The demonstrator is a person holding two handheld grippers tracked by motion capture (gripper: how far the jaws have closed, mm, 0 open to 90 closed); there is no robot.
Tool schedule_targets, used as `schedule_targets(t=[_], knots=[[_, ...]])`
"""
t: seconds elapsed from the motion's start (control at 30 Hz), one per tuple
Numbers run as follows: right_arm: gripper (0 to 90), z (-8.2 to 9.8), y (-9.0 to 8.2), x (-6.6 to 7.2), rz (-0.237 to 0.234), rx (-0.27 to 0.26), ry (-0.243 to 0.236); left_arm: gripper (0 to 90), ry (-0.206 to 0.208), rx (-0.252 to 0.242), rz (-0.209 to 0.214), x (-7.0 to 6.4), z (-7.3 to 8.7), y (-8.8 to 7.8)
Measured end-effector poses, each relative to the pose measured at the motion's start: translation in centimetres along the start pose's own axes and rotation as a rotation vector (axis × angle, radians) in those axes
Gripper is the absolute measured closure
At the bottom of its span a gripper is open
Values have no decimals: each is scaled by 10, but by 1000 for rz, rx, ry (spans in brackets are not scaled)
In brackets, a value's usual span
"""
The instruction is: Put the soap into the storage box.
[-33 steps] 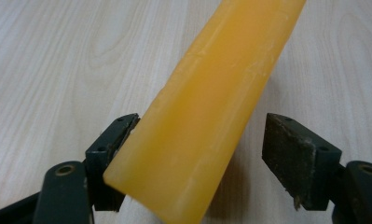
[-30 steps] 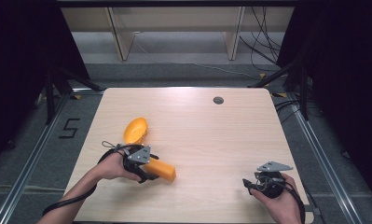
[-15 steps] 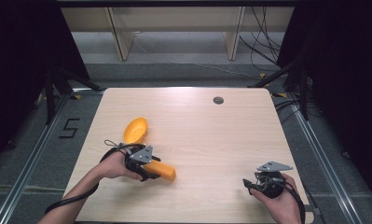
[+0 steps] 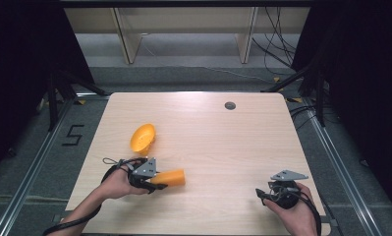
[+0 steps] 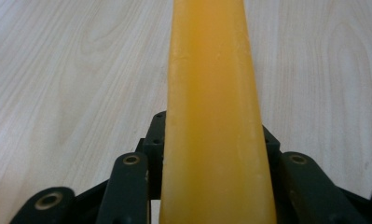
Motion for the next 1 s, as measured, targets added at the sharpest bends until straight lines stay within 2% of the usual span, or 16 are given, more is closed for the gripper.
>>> schedule_targets(t=[0.03, 0.07, 0.1, 0.17, 0.3, 0.33, 0.37, 0.53, 0.6, 0.63, 0.7, 0.8, 0.87, 0.9, 0.93, 1.0], knots=[[454, 0, 0, 0, 0, 0, 5, 601, -9, -4, -5, -2, 0, 0], [455, 0, -1, 0, 0, 3, 4, 601, 0, 31, 16, -2, 1, -3], [455, 0, -1, 0, 0, 3, 5, 601, -25, -3, -20, -4, 0, -1], [455, 0, 0, 0, -1, 3, 4, 601, -30, 6, -33, -5, 1, -2], [455, 0, 0, 0, -3, 2, 3, 601, -89, 13, -52, -11, 3, -4], [455, 0, 0, 0, -6, 4, 6, 601, -90, 22, -72, -10, 4, -5], [454, 0, -1, 0, -3, 3, 4, 601, -123, 6, -85, -13, 3, -4], [455, 0, 0, 0, -4, -1, -1, 601, -206, 1, -148, -18, 5, -6], [455, 0, 0, 1, -6, 0, -4, 602, -239, -3, -196, -19, 5, -6], [454, 0, 0, 1, -7, -1, -5, 602, -246, 3, -194, -20, 6, -6], [455, 0, 0, 1, -8, -1, -5, 602, -261, 4, -231, -21, 6, -7], [454, 0, 0, 1, -10, 2, -7, 603, -299, 7, -254, -23, 5, -8], [455, 0, 0, 1, -11, 4, -6, 604, -306, 9, -266, -23, 5, -9], [454, 0, 0, 1, -13, 4, -5, 604, -290, 8, -276, -22, 4, -11], [454, -1, 0, 1, -11, -1, -4, 604, -332, -3, -282, -23, 3, -11], [455, -1, 0, 1, -11, 0, -7, 604, -357, -14, -301, -21, 2, -16]])
Point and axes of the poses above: each handheld gripper's, and its own axes: y roughly forward along the jaws, z roughly out of its underside, x roughly to its left, the point moved 7 cm from there along y, roughly forward along the jaws, and after that the axes turned 3 degrees about -z, right-handed, at the moved point
